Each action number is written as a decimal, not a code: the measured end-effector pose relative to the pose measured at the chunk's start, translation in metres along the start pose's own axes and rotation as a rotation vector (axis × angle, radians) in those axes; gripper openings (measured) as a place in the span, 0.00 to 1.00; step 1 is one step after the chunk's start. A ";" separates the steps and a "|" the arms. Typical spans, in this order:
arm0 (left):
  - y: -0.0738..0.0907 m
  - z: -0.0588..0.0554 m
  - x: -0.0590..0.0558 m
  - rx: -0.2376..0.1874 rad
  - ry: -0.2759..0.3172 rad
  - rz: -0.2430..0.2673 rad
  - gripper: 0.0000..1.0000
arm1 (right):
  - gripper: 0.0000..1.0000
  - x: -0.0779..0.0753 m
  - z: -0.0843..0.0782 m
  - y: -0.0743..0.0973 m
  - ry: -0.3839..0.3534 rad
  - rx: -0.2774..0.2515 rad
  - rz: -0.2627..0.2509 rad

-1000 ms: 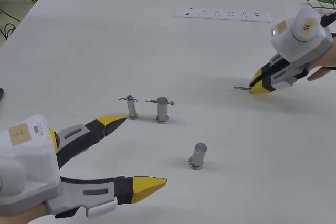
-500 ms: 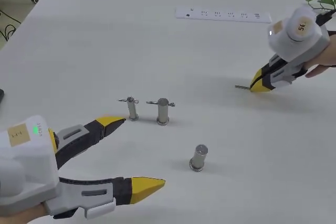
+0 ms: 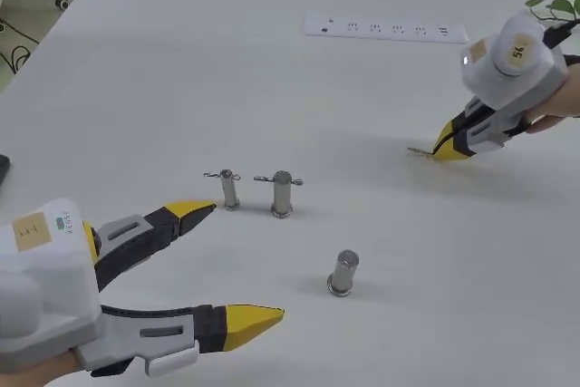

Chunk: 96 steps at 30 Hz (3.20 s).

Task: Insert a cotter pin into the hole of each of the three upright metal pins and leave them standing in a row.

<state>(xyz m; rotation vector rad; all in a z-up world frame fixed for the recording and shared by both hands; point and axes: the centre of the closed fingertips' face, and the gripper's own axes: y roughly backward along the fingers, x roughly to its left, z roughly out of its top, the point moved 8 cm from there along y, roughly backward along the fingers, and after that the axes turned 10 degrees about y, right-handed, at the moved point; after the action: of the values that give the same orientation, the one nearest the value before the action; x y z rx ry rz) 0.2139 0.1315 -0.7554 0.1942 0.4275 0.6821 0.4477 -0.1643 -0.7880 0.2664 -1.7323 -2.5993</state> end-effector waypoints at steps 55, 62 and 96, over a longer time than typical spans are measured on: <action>-0.016 0.018 -0.025 -0.084 0.290 -0.078 0.53 | 0.02 0.107 0.108 0.055 0.263 -0.222 -0.108; -0.022 0.020 -0.026 -0.079 0.361 -0.093 0.47 | 0.02 0.117 0.117 0.055 0.285 -0.238 -0.108; -0.047 0.032 -0.035 -0.013 0.647 -0.167 0.17 | 0.02 0.158 0.155 0.051 0.408 -0.272 -0.104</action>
<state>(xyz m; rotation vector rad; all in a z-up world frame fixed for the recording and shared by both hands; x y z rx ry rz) 0.2303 0.0722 -0.7304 -0.0829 1.0456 0.5720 0.2650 -0.0582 -0.7045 0.8293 -1.2490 -2.5690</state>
